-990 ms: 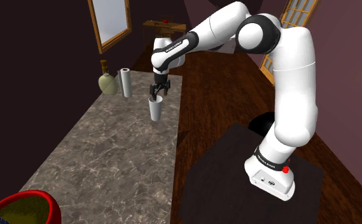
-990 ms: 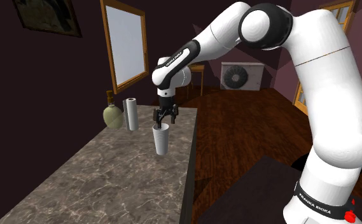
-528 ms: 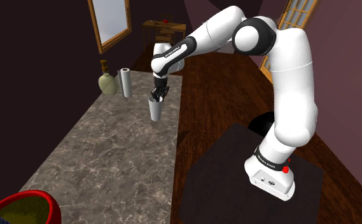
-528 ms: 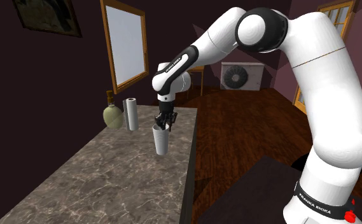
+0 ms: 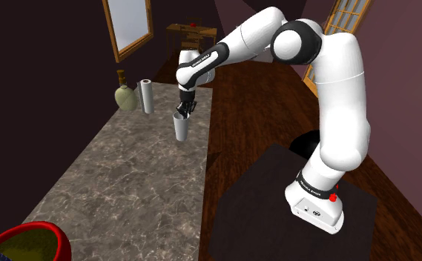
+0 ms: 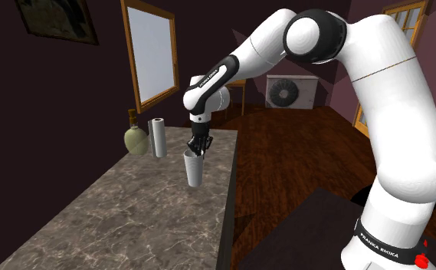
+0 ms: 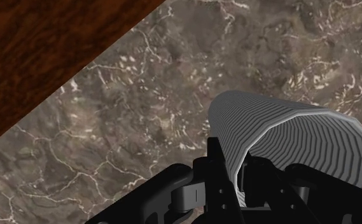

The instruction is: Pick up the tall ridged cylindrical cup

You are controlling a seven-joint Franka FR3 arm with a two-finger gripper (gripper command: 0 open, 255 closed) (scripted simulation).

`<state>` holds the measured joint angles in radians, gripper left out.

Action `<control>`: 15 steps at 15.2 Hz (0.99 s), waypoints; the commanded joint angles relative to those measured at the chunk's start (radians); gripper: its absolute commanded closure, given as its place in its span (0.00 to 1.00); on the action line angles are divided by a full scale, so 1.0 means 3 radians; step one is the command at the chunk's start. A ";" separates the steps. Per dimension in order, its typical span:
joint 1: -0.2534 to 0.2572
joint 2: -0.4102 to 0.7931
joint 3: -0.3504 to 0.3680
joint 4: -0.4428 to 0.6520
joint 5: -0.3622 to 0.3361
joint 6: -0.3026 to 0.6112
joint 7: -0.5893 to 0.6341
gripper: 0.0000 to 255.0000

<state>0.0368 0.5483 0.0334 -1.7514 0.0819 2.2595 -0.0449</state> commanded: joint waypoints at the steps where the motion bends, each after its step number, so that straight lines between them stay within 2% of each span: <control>1: -0.0001 -0.0028 0.0000 0.0006 -0.0001 -0.0034 0.0002 1.00; 15: -0.0003 -0.0362 -0.0004 0.0155 -0.0014 -0.0516 0.0040 1.00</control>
<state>0.0363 0.4466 0.0324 -1.7060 0.0779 2.1132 -0.0328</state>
